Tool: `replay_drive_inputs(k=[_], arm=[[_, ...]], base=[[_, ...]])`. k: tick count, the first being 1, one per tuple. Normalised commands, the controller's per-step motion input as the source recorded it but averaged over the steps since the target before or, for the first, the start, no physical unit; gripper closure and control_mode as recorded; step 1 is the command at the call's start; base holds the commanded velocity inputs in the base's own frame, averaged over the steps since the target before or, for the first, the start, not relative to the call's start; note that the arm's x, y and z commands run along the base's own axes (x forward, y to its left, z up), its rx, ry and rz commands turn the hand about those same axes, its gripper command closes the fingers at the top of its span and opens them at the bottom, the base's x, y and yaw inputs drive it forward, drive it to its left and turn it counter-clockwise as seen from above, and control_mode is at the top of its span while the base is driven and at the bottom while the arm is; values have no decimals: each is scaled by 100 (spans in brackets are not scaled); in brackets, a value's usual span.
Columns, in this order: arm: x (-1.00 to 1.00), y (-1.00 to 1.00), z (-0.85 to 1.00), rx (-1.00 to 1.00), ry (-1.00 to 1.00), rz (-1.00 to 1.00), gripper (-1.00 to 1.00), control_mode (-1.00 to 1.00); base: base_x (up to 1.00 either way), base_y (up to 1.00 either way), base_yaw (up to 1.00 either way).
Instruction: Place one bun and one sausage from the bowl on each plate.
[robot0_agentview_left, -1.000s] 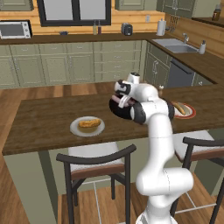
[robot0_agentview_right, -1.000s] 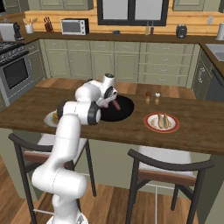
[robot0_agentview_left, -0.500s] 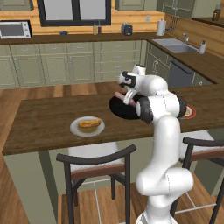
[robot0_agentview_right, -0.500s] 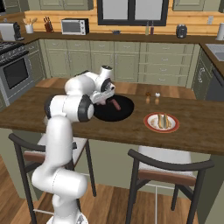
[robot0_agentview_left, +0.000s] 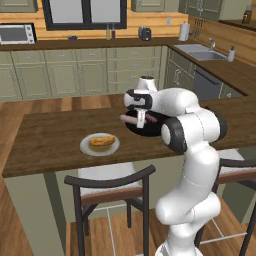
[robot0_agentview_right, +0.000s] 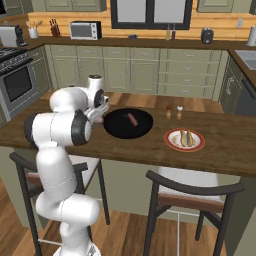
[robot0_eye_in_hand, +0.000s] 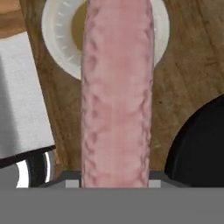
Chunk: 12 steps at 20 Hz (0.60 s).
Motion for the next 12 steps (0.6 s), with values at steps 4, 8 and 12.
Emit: replay_drive_inputs(k=[4, 8, 12], arm=[[-21, 100, 36, -16, 12, 42, 100, -100], [-11, 100, -16, -18, 8, 43, 100, -100], [8, 57, -33, -1, 0, 27, 100, -100]], base=[[0, 0, 0], [0, 0, 0], [0, 0, 0]])
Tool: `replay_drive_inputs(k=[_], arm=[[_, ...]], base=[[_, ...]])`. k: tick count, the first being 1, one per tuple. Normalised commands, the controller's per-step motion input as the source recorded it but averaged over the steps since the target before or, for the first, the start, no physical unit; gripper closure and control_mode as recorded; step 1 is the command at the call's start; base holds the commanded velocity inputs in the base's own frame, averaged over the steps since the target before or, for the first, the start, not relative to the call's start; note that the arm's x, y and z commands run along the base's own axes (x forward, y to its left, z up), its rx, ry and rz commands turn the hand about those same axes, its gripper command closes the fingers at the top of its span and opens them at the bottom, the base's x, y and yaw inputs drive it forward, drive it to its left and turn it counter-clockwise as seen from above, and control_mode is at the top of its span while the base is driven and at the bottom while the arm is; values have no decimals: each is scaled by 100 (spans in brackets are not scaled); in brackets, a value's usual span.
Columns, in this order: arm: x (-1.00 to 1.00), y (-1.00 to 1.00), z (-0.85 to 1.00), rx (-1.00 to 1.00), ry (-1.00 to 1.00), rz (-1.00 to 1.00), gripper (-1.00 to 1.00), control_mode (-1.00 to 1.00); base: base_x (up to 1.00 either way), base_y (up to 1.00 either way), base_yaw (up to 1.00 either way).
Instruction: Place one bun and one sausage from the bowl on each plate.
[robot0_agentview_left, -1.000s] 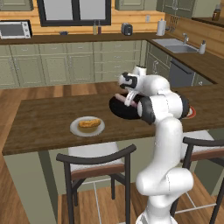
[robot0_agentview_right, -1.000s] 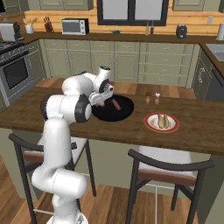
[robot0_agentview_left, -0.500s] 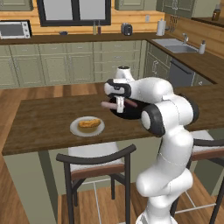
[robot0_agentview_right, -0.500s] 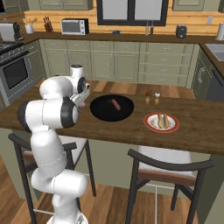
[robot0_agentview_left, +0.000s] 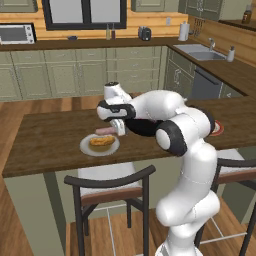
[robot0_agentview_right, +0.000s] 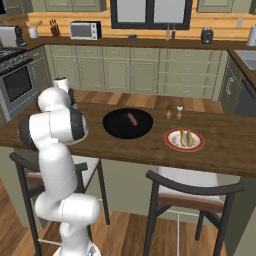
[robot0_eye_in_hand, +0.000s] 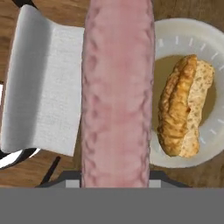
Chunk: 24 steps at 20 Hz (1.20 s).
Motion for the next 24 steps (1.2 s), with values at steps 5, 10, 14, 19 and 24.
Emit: replay_drive_inputs(k=[5, 10, 14, 19, 24], arm=[[50, 62, -73, 2, 4, 15, 100, -100], [44, 22, -61, -2, 16, 9, 100, -100], [1, 0, -4, -6, 13, 0, 100, -100], [-25, -1, 3, 0, 4, 0, 100, -100], [-30, -5, -28, 0, -3, 0, 100, -100]], base=[[0, 0, 0], [0, 0, 0], [0, 0, 0], [0, 0, 0], [0, 0, 0]])
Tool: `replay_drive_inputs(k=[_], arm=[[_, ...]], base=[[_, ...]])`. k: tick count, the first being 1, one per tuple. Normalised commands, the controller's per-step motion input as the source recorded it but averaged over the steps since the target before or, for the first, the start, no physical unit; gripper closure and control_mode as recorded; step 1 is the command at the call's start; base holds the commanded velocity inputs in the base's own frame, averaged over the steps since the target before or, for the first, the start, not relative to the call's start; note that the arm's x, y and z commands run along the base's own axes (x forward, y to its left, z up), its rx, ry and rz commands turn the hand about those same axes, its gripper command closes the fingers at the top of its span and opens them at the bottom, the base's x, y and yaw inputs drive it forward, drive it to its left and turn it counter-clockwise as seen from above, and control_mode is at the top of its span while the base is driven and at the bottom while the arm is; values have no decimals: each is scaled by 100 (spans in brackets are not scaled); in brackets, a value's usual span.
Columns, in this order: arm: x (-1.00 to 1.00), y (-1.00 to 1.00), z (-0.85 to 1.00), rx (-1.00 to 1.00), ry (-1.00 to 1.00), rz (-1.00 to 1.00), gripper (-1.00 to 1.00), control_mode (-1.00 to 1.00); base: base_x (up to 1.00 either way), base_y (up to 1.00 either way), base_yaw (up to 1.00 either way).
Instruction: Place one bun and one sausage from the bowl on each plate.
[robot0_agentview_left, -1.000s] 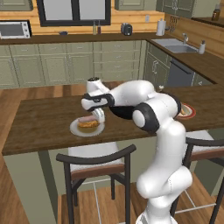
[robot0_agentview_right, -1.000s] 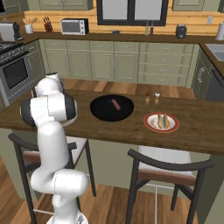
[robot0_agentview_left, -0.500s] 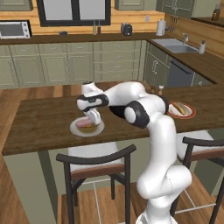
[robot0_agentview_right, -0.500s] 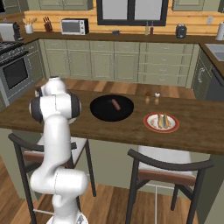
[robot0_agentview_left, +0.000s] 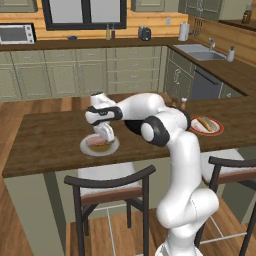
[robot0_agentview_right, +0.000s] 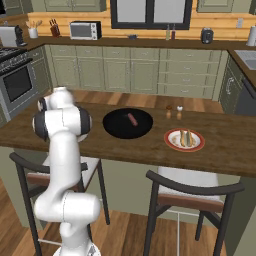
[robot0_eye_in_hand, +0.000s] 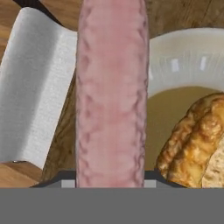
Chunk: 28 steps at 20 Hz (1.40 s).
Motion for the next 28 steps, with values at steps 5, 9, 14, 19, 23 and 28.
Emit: replay_drive_inputs(k=[5, 9, 14, 19, 23, 28], arm=[[11, 1, -65, -2, -5, 0, 100, -100], [10, 0, 0, -1, -7, 0, 100, -100], [4, -2, 5, 0, -1, 0, 100, -100], [23, -32, -2, -1, 4, -11, 100, -100], [7, -15, 0, 0, 2, -8, -100, -100], [0, 0, 0, -2, 0, 0, -100, -100]], base=[[0, 0, 0], [0, 0, 0], [0, 0, 0], [0, 0, 0], [0, 0, 0], [0, 0, 0]])
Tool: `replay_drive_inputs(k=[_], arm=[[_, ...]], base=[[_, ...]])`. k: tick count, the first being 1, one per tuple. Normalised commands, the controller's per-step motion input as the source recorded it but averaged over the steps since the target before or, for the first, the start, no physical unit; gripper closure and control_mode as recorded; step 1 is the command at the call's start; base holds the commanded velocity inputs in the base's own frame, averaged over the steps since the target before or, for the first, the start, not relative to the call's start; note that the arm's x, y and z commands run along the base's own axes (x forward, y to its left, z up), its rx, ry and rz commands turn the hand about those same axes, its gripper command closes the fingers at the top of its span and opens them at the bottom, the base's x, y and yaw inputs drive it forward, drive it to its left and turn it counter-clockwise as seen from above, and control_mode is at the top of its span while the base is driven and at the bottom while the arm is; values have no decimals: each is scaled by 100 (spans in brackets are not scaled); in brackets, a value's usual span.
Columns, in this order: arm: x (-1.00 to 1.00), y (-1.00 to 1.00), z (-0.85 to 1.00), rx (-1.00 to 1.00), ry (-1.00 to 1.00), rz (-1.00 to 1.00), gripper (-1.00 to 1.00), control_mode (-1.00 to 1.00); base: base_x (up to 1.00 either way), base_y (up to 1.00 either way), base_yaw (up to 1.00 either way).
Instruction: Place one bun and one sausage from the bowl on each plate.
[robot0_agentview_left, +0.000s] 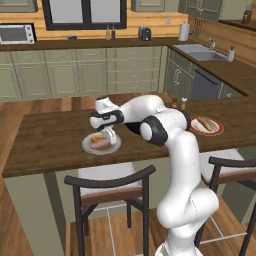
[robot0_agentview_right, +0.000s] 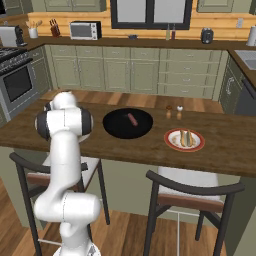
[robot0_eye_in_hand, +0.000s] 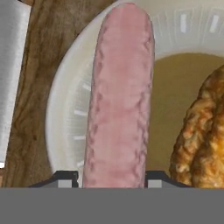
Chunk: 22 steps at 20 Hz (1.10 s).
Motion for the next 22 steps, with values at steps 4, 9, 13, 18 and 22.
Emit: replay_drive_inputs(k=[4, 9, 13, 18, 22], arm=[[0, 0, 25, 0, -1, 0, -100, -100], [-1, 0, 60, 0, 1, 0, -100, -100], [-3, -38, 41, 2, 0, -6, -100, -100], [-17, -97, 0, 16, -9, -32, -100, -100], [-3, -98, 29, 16, -3, -40, -100, -100]], base=[[0, 0, 0], [0, 0, 0], [0, 0, 0], [0, 0, 0], [0, 0, 0]])
